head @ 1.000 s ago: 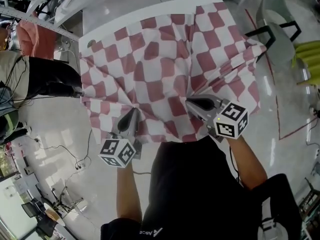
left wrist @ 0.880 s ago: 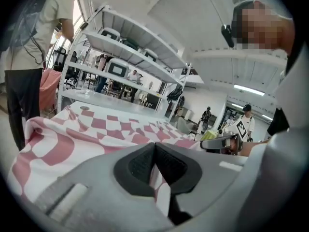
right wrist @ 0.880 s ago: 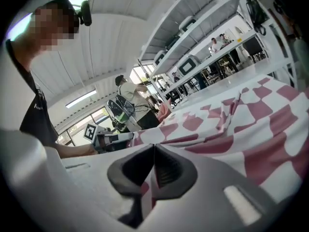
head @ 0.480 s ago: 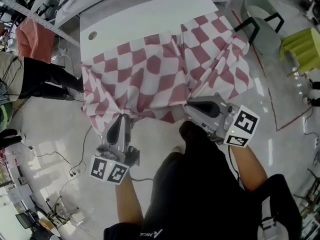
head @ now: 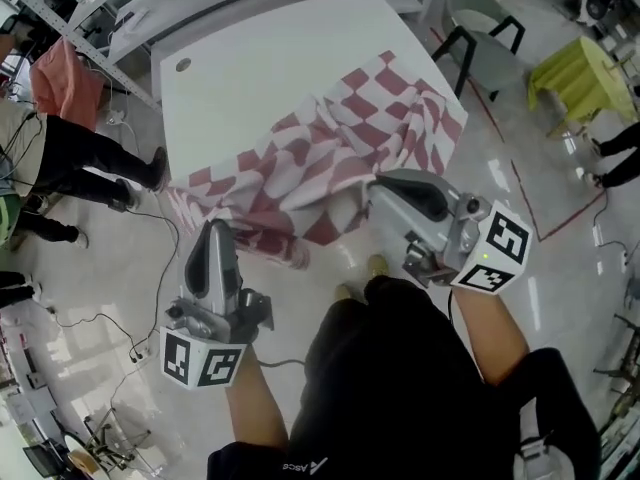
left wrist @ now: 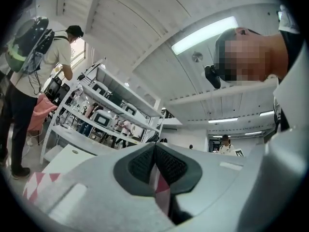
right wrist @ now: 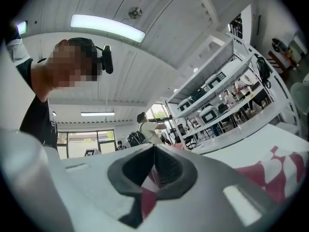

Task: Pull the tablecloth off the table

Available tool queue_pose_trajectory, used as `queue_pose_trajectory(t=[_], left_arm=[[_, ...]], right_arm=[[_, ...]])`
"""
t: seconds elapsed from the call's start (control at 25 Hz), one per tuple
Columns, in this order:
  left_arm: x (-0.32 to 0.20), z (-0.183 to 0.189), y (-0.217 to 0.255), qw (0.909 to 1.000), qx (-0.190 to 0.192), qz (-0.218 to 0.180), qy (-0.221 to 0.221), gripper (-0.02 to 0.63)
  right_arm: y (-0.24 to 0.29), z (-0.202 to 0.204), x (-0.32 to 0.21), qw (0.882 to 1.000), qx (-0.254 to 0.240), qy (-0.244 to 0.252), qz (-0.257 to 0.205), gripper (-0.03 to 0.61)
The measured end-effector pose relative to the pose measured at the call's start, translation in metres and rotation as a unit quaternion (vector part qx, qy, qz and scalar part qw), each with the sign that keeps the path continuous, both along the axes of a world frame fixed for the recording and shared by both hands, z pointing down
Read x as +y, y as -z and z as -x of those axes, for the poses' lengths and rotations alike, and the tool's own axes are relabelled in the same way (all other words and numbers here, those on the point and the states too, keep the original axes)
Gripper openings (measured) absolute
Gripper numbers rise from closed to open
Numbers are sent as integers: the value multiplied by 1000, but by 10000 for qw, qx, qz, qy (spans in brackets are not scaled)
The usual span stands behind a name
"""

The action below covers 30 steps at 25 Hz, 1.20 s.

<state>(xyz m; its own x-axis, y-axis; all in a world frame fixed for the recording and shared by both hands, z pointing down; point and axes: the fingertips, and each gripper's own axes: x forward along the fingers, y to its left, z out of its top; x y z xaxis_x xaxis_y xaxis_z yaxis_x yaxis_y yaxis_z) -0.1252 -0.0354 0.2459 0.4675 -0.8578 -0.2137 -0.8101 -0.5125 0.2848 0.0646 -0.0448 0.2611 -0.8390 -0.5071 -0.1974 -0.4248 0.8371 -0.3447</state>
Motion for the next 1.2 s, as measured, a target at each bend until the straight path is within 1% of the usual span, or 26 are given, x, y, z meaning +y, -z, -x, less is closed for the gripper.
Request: queue_pose_trajectory(t=[0.2, 0.44, 0.52, 0.6, 0.68, 0.8, 1.0, 1.2], left_arm=[[55, -31, 43, 9994, 26, -347, 84, 11], [143, -88, 78, 9971, 156, -635, 383, 11], [183, -115, 75, 9961, 175, -697, 519, 11], [227, -143, 62, 9949, 155, -733, 670, 11], [255, -162, 51, 9944, 134, -689, 784, 11], [261, -172, 51, 9954, 75, -475, 829, 11], [253, -169, 54, 9971, 136, -163, 733, 11], [250, -169, 52, 9981, 202, -46, 587, 11]], right_arm=[[43, -35, 46, 9991, -389, 74, -171, 5], [71, -93, 123, 9955, -772, 362, -417, 5], [68, -117, 160, 9941, -834, 487, -485, 5], [56, -143, 202, 9926, -887, 629, -543, 5], [48, -161, 230, 9914, -925, 737, -560, 6], [53, -168, 236, 9915, -952, 758, -458, 5], [61, -165, 231, 9930, -950, 626, -302, 5], [60, -163, 235, 9949, -832, 496, -267, 5]])
